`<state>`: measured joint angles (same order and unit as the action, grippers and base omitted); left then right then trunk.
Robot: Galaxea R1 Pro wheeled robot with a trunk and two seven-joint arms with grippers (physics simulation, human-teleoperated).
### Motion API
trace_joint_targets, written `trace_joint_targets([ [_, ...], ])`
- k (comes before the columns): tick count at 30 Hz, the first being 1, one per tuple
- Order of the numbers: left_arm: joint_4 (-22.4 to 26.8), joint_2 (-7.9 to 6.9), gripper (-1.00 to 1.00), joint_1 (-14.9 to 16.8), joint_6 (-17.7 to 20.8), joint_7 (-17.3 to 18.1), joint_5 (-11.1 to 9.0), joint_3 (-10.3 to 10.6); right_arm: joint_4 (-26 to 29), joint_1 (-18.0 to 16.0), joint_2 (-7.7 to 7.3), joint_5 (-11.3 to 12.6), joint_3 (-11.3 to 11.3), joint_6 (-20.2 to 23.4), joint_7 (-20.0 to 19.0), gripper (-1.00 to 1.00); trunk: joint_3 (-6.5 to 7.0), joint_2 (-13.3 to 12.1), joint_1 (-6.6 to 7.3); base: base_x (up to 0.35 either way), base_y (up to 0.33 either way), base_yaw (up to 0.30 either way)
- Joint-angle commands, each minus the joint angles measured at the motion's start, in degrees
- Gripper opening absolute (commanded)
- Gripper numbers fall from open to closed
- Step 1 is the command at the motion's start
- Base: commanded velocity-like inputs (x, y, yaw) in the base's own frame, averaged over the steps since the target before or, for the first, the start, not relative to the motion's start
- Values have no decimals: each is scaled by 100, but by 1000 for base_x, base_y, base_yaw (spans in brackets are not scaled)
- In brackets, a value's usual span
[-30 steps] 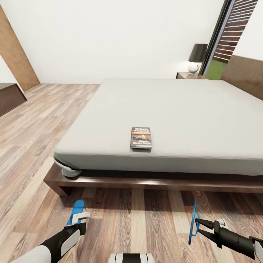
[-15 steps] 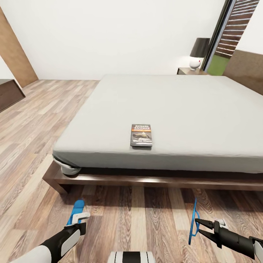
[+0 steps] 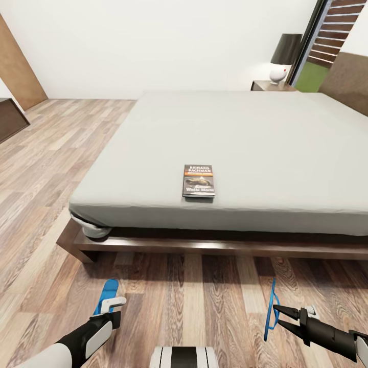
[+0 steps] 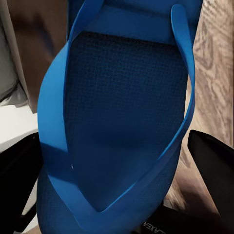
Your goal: In the bedroom, move the book from the bed onto either nightstand, and place the two sandals side by side next to the bed.
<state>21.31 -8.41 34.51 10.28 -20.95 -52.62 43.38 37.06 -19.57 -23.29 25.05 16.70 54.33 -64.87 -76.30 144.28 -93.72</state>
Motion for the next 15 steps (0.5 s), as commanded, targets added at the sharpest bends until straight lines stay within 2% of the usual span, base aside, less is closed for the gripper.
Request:
trace_joint_targets([
  [1,21,-9,-100,3,35,-49,-11,46,-2,-3,0,5,9,28,-17,-100,-5,2,1,0,0,0],
  [11,22,-12,-100,3,35,-50,-11,39,-5,-3,0,9,0,30,-20,-100,-5,2,1,0,0,0],
  [15,22,-12,-100,3,35,-50,-11,39,-2,-3,-6,9,0,33,-27,-100,-93,7,-9,0,0,0],
])
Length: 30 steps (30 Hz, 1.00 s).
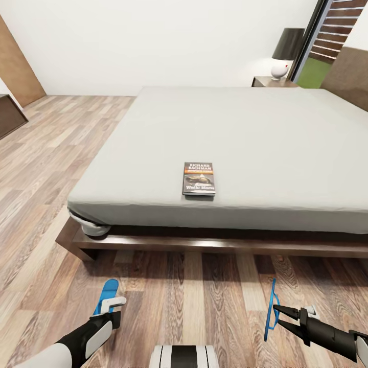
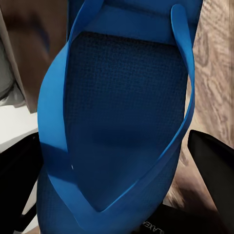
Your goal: In the bedroom, move the book from the bed onto either nightstand, and place the two sandals side by side next to the bed.
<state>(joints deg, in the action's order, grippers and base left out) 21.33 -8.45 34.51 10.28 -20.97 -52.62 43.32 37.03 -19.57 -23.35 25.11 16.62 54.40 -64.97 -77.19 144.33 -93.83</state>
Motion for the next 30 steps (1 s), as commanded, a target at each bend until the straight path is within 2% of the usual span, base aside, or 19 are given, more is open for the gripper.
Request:
trace_joint_targets([
  [1,20,-8,-100,3,35,-48,-12,45,4,-3,-1,2,8,27,-32,-100,-27,3,-1,0,0,0],
  [3,20,-8,-100,3,35,-48,-12,45,25,-3,-3,2,-4,27,-139,-100,-71,6,-6,0,0,0],
  [6,20,-8,-100,3,35,-48,-12,45,208,-3,-3,-15,-25,27,-573,-100,-138,10,-14,0,0,0],
  [9,20,-8,-100,3,35,-52,-12,45,355,-3,-3,-36,-34,29,-746,-100,-204,14,-22,0,0,0],
  [21,20,-8,-100,3,35,-52,-12,45,401,-3,-14,-35,-36,54,-806,-100,-470,30,-53,0,0,0],
  [30,20,-8,-100,3,35,-53,-12,45,401,-3,-12,-36,-36,53,-799,-100,-470,30,-53,0,0,0],
])
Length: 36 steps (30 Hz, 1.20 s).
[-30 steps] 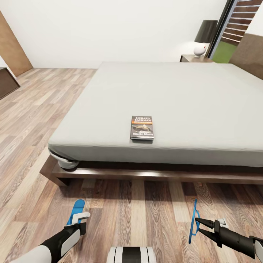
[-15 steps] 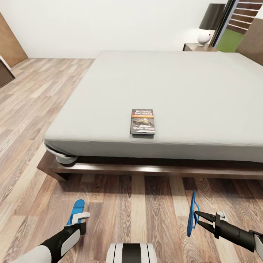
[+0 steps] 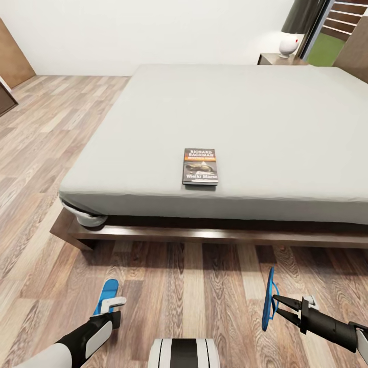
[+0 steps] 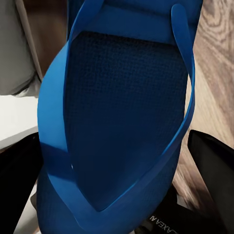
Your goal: In the bedroom, move the book from the bed onto either nightstand, and place the two sandals side by side next to the bed.
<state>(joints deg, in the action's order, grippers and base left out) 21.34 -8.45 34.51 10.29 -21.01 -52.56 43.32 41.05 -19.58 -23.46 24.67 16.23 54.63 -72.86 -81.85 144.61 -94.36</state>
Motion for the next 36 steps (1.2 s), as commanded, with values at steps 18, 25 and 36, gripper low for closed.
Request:
trace_joint_targets([
  [18,20,-8,-100,3,26,-35,-17,43,8,-2,0,5,3,30,-9,-100,-4,2,1,115,29,0],
  [25,20,-11,-100,3,17,-35,-17,40,8,-2,0,4,3,30,-9,-100,-4,2,1,37,7,0],
  [36,-15,-16,-100,3,-536,-35,-23,38,8,-2,0,7,3,30,-9,-100,-4,2,1,1,0,0],
])
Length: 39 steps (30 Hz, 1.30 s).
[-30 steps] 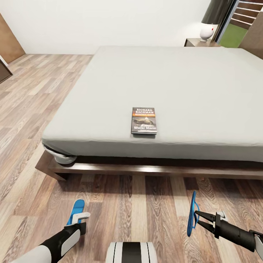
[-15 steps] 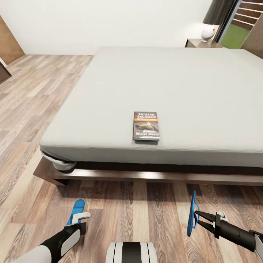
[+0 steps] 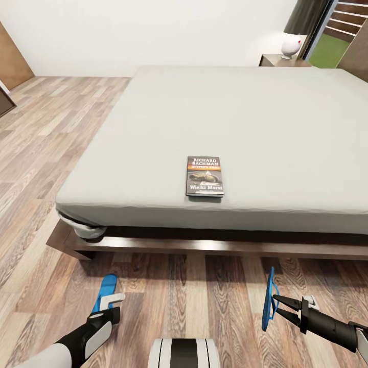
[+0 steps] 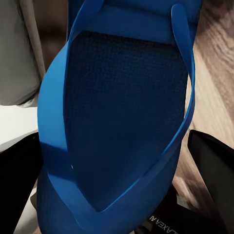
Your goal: In the bedroom, move the book from the bed onto either nightstand, and place the two sandals side by side next to the bed.
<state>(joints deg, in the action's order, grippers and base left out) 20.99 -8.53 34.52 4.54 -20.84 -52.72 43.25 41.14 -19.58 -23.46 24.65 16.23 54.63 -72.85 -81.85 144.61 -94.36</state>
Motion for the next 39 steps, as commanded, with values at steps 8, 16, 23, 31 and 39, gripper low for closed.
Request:
trace_joint_targets([
  [8,19,0,-100,3,45,-67,-10,43,0,-2,0,9,3,30,-10,-100,-137,10,-14,0,0,0],
  [16,19,0,-100,3,45,-69,-10,43,0,-2,0,12,3,30,-9,-100,-292,19,-33,0,0,0],
  [23,19,0,-100,3,41,-70,-10,43,0,-2,0,11,3,30,-9,-100,-314,20,-35,0,0,0],
  [31,19,0,-100,3,44,-70,-10,43,0,-2,0,11,3,30,-9,-100,-380,24,-43,0,0,0],
  [39,20,0,-100,3,46,-70,-10,43,0,-2,0,13,3,30,-9,-100,-425,27,-48,0,0,0],
])
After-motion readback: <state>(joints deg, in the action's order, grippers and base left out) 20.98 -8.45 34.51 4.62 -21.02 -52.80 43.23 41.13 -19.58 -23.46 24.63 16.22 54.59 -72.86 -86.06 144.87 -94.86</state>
